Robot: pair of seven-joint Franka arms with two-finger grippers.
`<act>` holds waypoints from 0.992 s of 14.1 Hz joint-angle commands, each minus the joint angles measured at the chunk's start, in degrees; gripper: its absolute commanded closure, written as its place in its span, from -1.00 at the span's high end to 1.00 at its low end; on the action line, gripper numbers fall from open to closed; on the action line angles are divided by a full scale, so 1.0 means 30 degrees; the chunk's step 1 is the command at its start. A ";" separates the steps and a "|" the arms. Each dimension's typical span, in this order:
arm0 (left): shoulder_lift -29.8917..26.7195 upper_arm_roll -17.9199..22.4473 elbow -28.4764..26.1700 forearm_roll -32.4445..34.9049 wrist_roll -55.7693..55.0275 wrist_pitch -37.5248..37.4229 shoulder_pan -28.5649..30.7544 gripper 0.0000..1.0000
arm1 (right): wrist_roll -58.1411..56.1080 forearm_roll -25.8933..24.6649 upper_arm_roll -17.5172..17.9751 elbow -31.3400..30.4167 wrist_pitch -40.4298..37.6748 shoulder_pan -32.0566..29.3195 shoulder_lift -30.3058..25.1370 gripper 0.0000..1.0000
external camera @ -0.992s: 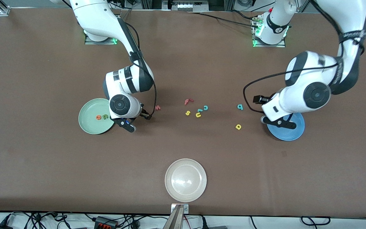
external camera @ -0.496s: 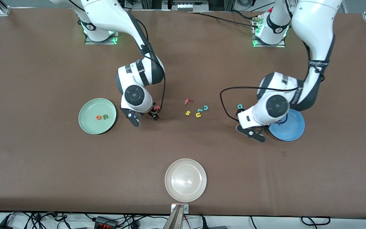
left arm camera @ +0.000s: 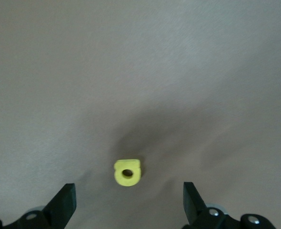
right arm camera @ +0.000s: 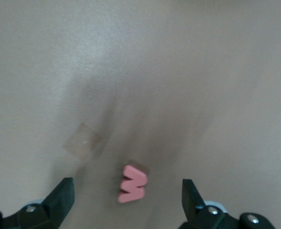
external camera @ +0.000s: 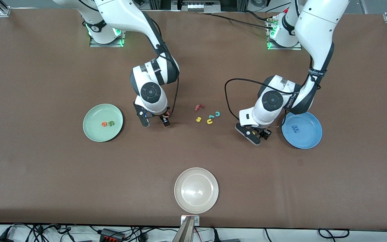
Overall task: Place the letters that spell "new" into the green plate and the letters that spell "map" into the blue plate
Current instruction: 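Grasp pink w with the right gripper while the left gripper grasps a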
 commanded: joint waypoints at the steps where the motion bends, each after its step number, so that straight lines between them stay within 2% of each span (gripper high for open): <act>1: 0.0602 -0.0064 -0.0050 0.0486 0.0637 0.0890 0.0349 0.87 | 0.1771 0.0061 -0.0364 -0.1133 0.1506 0.0815 -0.0410 1.00; 8: 0.0955 -0.0064 0.0155 0.0545 0.0696 0.1215 0.0145 -0.04 | 0.2854 0.0119 -0.0423 -0.2015 0.2128 0.1548 -0.0439 1.00; 10: 0.1014 -0.0064 0.0126 0.0545 0.0754 0.1215 0.0144 -0.49 | 0.3151 0.0119 -0.0423 -0.2219 0.2651 0.1724 -0.0410 1.00; 12: 0.0782 -0.0064 0.0126 0.0574 0.0871 0.1040 0.0261 -0.56 | 0.3181 0.0119 -0.0394 -0.2687 0.3414 0.1783 -0.0410 1.00; 14: -0.0268 -0.0064 0.0126 0.0545 0.0959 0.0341 0.0378 -0.62 | 0.3181 0.0119 -0.0394 -0.2836 0.3417 0.1813 -0.0410 0.81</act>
